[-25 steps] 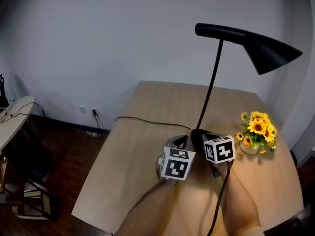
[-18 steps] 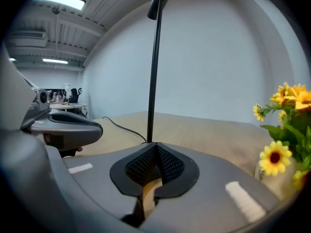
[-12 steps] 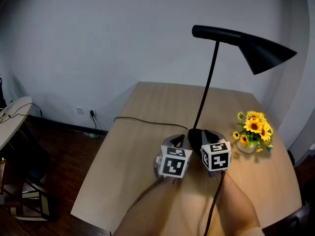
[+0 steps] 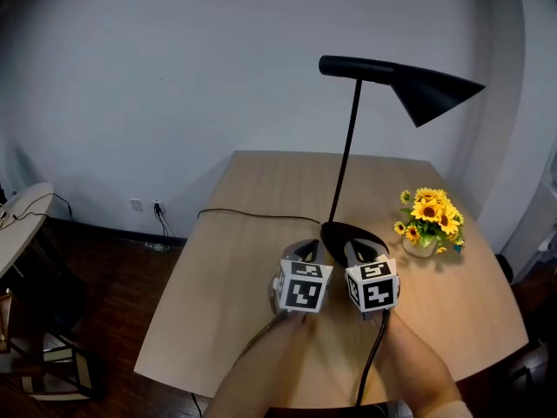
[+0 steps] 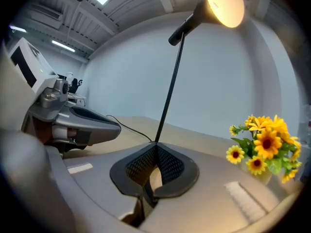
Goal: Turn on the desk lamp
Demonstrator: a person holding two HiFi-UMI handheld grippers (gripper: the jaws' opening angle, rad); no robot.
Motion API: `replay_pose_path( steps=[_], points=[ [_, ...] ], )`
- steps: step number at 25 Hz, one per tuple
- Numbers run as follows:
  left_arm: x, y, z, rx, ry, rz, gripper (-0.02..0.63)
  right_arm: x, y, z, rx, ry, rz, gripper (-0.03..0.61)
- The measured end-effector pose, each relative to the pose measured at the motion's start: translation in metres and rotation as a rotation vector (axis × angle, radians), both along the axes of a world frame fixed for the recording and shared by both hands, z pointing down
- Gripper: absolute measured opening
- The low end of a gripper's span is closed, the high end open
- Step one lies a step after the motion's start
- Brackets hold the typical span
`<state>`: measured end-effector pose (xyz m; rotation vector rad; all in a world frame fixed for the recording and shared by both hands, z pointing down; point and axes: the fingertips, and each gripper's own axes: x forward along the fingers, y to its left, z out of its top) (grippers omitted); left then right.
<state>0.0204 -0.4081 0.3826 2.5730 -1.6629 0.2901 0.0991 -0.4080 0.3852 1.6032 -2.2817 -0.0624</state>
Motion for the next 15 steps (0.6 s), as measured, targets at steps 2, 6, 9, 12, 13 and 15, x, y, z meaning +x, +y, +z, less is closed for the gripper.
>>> replay_pose_path(
  steps=[2,6,9,12,13,15],
  points=[
    [0.003,0.012,0.002,-0.001,-0.055,0.001,-0.005,0.003,0.014,-0.001,0.0,-0.015,0.008,-0.002],
    [0.01,0.041,0.003,0.008,-0.162,0.017,-0.004,0.007,0.041,-0.002,0.003,-0.034,0.017,-0.002],
    [0.002,0.061,0.001,0.009,-0.102,0.013,-0.005,0.008,0.062,-0.003,0.002,-0.061,0.025,-0.002],
    [-0.012,0.084,-0.001,-0.009,-0.007,-0.001,-0.005,0.007,0.083,-0.004,-0.003,-0.1,0.025,-0.002],
    [-0.015,0.093,0.0,-0.013,0.011,-0.001,-0.005,0.007,0.09,-0.004,-0.004,-0.113,0.024,-0.002],
    [-0.015,0.109,0.0,-0.015,0.031,0.011,-0.005,0.008,0.104,-0.004,-0.006,-0.145,0.026,-0.002]
  ],
)
